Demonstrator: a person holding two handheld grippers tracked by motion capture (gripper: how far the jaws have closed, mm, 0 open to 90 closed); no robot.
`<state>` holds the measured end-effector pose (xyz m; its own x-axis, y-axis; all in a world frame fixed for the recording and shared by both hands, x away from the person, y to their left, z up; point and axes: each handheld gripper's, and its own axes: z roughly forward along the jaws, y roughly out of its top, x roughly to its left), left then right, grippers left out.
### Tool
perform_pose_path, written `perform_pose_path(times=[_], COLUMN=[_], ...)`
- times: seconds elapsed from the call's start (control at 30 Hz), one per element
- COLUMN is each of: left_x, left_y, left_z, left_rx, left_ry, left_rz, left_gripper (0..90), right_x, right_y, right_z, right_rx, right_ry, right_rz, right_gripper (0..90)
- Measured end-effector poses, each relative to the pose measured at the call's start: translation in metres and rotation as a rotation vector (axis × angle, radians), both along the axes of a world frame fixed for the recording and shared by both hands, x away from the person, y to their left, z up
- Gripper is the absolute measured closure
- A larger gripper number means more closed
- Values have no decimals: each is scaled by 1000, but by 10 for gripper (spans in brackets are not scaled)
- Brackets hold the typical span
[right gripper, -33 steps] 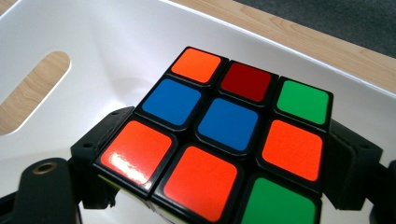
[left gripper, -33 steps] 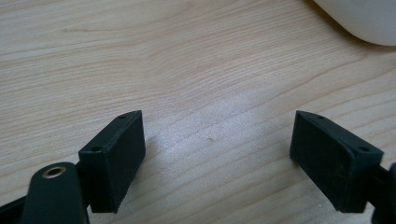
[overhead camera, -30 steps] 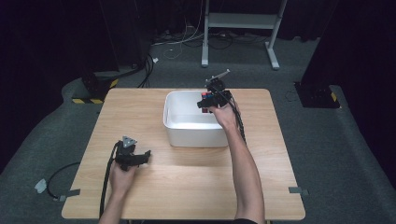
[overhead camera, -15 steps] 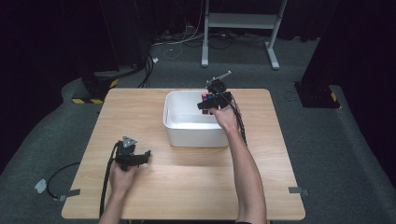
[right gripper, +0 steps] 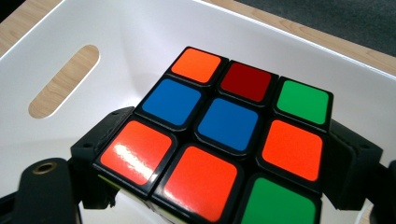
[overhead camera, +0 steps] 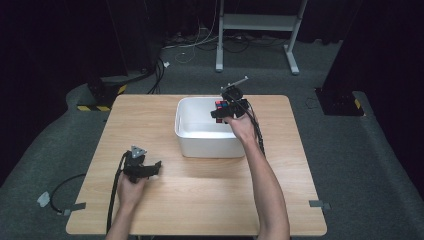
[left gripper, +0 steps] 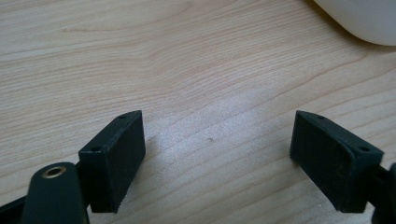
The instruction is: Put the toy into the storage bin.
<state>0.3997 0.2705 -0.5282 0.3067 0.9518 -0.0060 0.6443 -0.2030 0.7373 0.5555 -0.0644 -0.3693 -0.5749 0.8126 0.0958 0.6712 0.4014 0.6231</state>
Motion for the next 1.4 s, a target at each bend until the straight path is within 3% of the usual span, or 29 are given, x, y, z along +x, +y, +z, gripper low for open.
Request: perform_pose_path(times=[1.4], left_x=[0], left_y=[0], left_z=[0], left_rx=[0], left_ry=[0], left_rz=[0], left_gripper=[182], right_x=[-30], right_y=[-16], right_z=[-10], right_rx=[48], right_ry=[-22], right_rz=[11], right_gripper=[163])
